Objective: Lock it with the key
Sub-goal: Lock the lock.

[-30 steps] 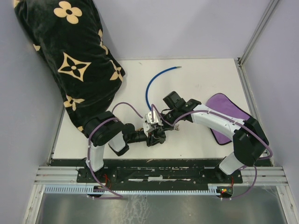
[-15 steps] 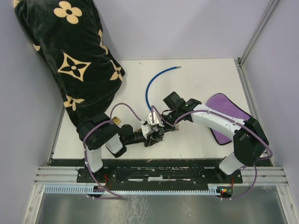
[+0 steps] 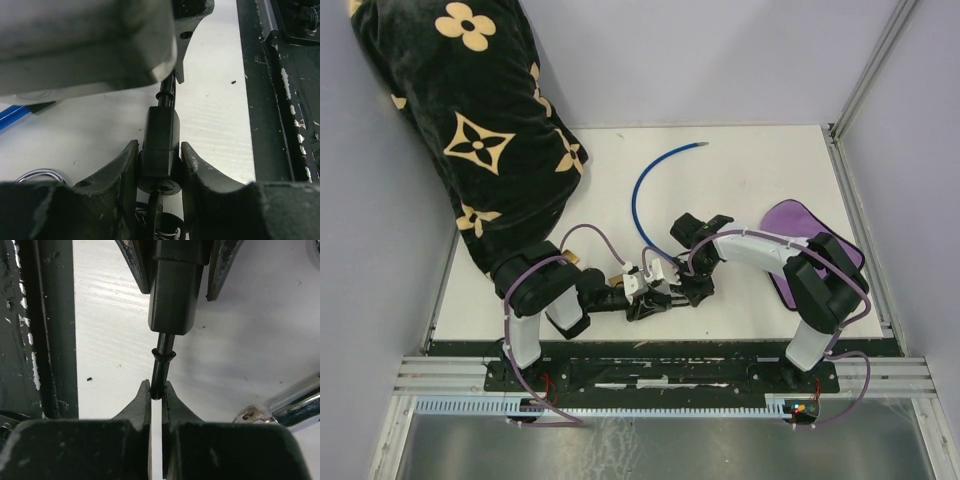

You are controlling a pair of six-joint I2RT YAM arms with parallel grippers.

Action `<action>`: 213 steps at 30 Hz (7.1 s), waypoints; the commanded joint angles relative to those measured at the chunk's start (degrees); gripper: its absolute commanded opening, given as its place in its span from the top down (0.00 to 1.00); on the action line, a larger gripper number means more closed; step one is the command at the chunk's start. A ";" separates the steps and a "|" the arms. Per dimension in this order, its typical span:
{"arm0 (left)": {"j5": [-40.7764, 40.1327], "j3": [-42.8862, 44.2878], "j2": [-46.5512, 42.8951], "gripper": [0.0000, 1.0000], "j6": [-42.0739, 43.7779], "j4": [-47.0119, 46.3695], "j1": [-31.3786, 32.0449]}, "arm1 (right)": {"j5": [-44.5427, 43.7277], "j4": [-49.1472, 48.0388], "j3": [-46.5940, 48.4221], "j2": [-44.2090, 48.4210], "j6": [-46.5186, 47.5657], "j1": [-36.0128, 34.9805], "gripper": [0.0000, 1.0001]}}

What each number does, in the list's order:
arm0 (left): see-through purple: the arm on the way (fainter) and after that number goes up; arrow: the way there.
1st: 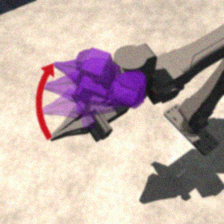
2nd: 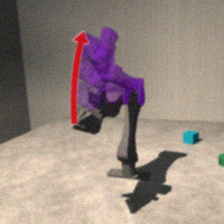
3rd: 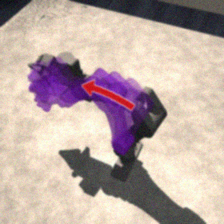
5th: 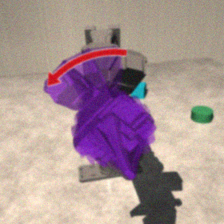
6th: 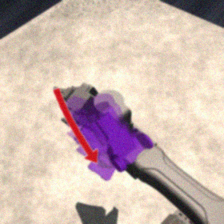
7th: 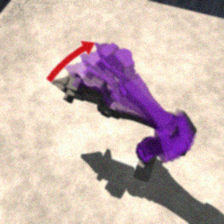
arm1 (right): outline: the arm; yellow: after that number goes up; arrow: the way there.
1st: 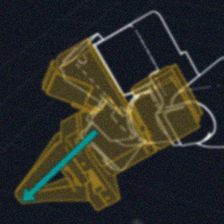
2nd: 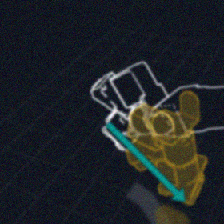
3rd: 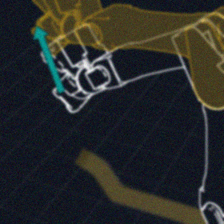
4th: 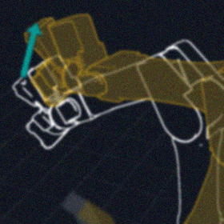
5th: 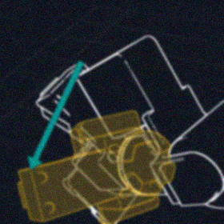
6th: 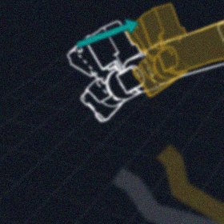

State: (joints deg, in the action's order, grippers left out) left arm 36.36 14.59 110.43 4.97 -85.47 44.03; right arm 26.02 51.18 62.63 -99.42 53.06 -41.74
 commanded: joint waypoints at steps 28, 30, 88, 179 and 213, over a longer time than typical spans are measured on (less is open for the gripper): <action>-3.37 -1.82 0.09 0.97 -8.75 -7.06 -8.80 | 26.83 -12.47 3.20 6.41 -16.82 1.74 0.98; -3.02 -1.74 0.79 0.97 -9.60 -8.52 -9.08 | 29.61 -12.80 1.25 7.24 -14.53 1.91 0.98; 5.05 0.31 -6.16 0.66 -15.17 -3.78 -10.42 | 16.97 3.49 18.42 0.76 -11.94 -1.52 0.98; -2.02 4.13 -6.09 0.97 -10.43 -13.63 -7.92 | 13.11 1.59 18.39 2.80 -3.37 -7.85 0.98; -3.40 4.40 6.49 0.97 -4.18 -13.64 -7.11 | 20.45 -7.83 5.94 -4.80 -3.62 -9.42 0.98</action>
State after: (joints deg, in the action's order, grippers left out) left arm 41.01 17.32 113.86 -3.77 -88.79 37.65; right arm 31.73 43.79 73.82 -99.44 50.41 -46.50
